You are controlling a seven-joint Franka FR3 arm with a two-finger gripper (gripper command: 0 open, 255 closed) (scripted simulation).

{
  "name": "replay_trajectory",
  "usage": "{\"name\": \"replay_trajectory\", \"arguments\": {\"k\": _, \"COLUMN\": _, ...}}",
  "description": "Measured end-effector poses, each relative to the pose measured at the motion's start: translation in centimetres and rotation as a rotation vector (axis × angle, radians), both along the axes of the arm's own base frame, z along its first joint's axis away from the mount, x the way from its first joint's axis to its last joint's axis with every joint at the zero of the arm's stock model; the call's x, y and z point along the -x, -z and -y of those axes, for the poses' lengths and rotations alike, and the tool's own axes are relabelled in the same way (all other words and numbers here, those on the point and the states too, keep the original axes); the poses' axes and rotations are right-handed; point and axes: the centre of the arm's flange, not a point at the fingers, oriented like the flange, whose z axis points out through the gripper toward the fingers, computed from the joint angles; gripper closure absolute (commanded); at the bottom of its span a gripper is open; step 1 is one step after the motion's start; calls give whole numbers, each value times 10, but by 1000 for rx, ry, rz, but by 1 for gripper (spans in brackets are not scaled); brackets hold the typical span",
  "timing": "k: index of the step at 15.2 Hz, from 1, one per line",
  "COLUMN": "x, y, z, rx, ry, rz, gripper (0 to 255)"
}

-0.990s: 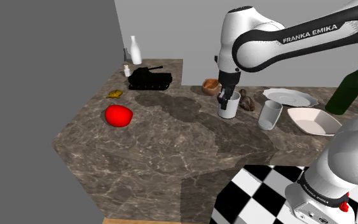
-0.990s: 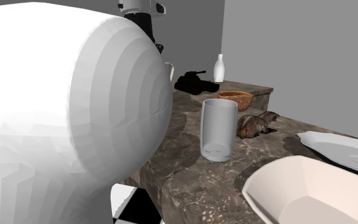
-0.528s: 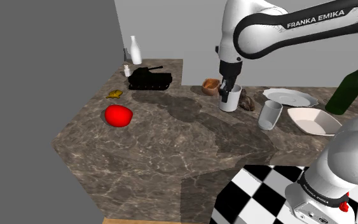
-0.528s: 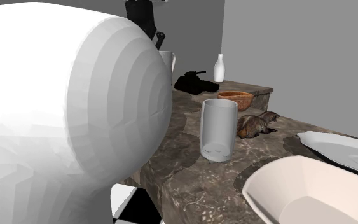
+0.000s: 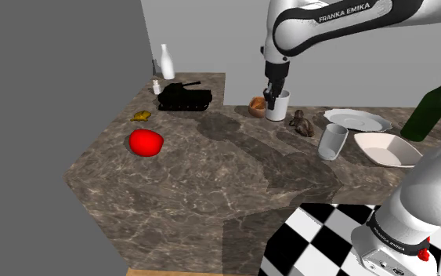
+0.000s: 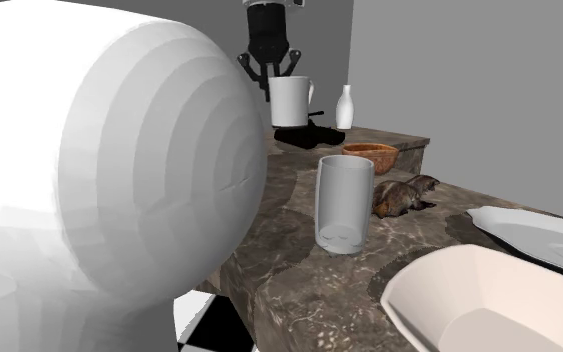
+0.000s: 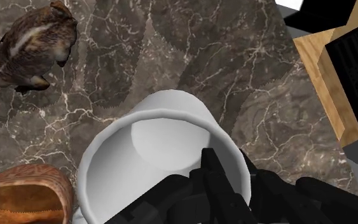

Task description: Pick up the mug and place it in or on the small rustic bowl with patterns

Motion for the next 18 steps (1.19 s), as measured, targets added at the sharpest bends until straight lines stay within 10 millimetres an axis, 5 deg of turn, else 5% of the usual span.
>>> {"name": "replay_trajectory", "arguments": {"k": 18, "x": -174, "y": -14, "z": 162, "rx": 0, "ry": 0, "rz": 0, "gripper": 255}}
